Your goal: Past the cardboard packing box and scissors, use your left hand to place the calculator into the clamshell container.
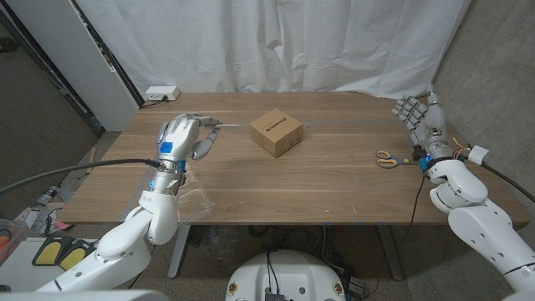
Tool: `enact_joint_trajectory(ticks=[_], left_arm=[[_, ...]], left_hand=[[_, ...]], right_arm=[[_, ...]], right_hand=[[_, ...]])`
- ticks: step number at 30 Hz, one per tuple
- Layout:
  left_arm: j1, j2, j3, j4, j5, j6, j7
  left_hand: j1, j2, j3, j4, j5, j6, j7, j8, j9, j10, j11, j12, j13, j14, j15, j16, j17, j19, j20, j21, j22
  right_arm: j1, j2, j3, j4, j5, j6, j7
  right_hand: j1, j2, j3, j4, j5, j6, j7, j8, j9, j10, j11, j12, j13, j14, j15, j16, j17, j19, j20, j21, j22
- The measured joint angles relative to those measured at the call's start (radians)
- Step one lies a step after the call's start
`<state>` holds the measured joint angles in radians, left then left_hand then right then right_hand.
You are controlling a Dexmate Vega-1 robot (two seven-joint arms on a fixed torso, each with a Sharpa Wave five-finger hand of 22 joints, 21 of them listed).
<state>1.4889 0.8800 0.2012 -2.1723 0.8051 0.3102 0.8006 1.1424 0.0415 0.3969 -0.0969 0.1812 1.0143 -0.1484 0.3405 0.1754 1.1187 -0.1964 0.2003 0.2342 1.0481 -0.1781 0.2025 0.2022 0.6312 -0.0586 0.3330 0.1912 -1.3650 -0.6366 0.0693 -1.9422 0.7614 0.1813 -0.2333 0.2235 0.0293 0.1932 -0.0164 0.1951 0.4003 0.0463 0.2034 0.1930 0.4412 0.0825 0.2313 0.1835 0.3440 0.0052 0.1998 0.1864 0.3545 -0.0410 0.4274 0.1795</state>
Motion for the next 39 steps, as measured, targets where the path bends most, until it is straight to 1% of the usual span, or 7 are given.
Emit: enact_joint_trajectory(ticks=[8, 9, 10, 13, 20, 26, 39], left_arm=[[0.036, -0.008, -0.025, -0.018, 0.015, 0.021, 0.001], [0.055, -0.012, -0.039, -0.026, 0.017, 0.022, 0.001], [0.055, -0.012, -0.039, -0.026, 0.019, 0.026, 0.001], [0.084, -0.02, -0.058, -0.04, 0.028, 0.033, 0.0], [0.127, -0.037, -0.086, -0.058, 0.046, 0.053, 0.0], [0.172, -0.064, -0.121, -0.075, 0.063, 0.068, 0.008], [0.234, -0.123, -0.184, -0.091, 0.082, 0.092, 0.019]], left_hand=[[0.0, 0.0, 0.003, 0.003, 0.0, 0.0, 0.0, -0.001, 0.0, 0.0, 0.0, 0.0, 0.003, 0.0, 0.0, 0.0, 0.0, 0.0, 0.0, 0.0, 0.0], [0.0, 0.0, 0.008, 0.003, 0.0, 0.0, 0.0, -0.001, 0.0, 0.0, 0.0, 0.0, 0.003, 0.0, 0.0, 0.0, 0.0, 0.0, 0.0, 0.0, 0.0], [-0.006, -0.006, 0.011, 0.003, -0.001, 0.0, 0.0, -0.002, 0.0, 0.0, 0.0, 0.0, 0.006, 0.0, 0.0, 0.0, 0.0, 0.0, 0.0, 0.0, 0.0], [-0.006, -0.006, 0.012, 0.003, -0.001, 0.015, 0.007, -0.005, 0.0, 0.0, 0.0, 0.0, 0.007, 0.0, 0.0, 0.0, 0.0, 0.0, 0.0, 0.004, 0.0], [-0.006, -0.006, 0.012, 0.003, -0.001, 0.015, 0.007, -0.005, 0.0, 0.003, -0.003, -0.003, 0.007, 0.0, 0.0, 0.0, 0.001, 0.0, 0.0, 0.004, 0.0], [-0.006, -0.006, 0.012, 0.003, -0.003, 0.016, 0.009, -0.007, 0.0, 0.003, -0.003, -0.004, 0.007, 0.0, 0.0, 0.0, 0.001, 0.0, 0.0, 0.004, 0.0], [-0.006, -0.006, 0.015, 0.006, 0.0, 0.016, 0.009, -0.004, 0.0, 0.008, 0.003, 0.0, 0.006, 0.007, 0.0, 0.0, 0.0, 0.0, 0.0, 0.004, 0.0]], right_arm=[[0.0, -0.004, 0.001, 0.004, 0.003, 0.0, 0.004], [0.0, -0.004, 0.001, 0.004, 0.004, 0.0, 0.004], [-0.002, -0.005, 0.003, 0.004, 0.004, 0.001, 0.004], [-0.005, -0.005, 0.006, 0.003, 0.005, 0.002, 0.005], [-0.011, -0.009, 0.014, 0.0, 0.008, 0.003, 0.008], [-0.012, -0.012, 0.017, 0.0, 0.012, 0.003, 0.017], [-0.001, -0.017, 0.016, 0.009, 0.018, -0.003, 0.029]], right_hand=[[0.0, 0.0, 0.0, 0.0, 0.0, 0.0, 0.0, 0.0, 0.0, 0.0, 0.0, 0.0, 0.0, 0.0, 0.0, 0.0, 0.0, 0.0, 0.0, 0.0, 0.0], [0.0, 0.0, 0.0, 0.0, 0.0, 0.0, 0.0, 0.0, 0.0, 0.0, 0.0, 0.0, 0.0, 0.0, 0.0, 0.0, 0.0, 0.0, 0.0, 0.0, 0.0], [0.0, 0.0, 0.0, 0.0, 0.0, 0.0, 0.0, 0.0, 0.0, 0.0, 0.0, 0.0, 0.0, 0.0, 0.0, 0.0, 0.0, 0.0, 0.0, 0.0, 0.0], [0.0, 0.0, 0.0, 0.0, 0.0, 0.0, 0.0, 0.0, 0.0, 0.0, 0.0, 0.0, 0.0, 0.0, 0.0, 0.0, 0.0, 0.0, 0.0, 0.0, 0.0], [0.0, 0.0, 0.0, 0.0, 0.0, 0.0, 0.0, 0.0, 0.0, 0.0, 0.0, 0.0, 0.0, 0.0, 0.0, 0.0, 0.0, 0.0, 0.0, 0.0, 0.0], [0.0, 0.0, 0.0, 0.0, 0.0, 0.0, 0.0, 0.0, 0.0, 0.005, -0.005, 0.0, 0.0, 0.0, 0.0, 0.0, 0.0, 0.0, 0.0, 0.0, 0.0], [0.0, 0.0, 0.0, 0.0, 0.0, 0.0, 0.0, 0.0, 0.0, 0.005, -0.005, 0.0, 0.0, 0.0, 0.0, 0.0, 0.0, 0.005, -0.006, -0.008, 0.0]])
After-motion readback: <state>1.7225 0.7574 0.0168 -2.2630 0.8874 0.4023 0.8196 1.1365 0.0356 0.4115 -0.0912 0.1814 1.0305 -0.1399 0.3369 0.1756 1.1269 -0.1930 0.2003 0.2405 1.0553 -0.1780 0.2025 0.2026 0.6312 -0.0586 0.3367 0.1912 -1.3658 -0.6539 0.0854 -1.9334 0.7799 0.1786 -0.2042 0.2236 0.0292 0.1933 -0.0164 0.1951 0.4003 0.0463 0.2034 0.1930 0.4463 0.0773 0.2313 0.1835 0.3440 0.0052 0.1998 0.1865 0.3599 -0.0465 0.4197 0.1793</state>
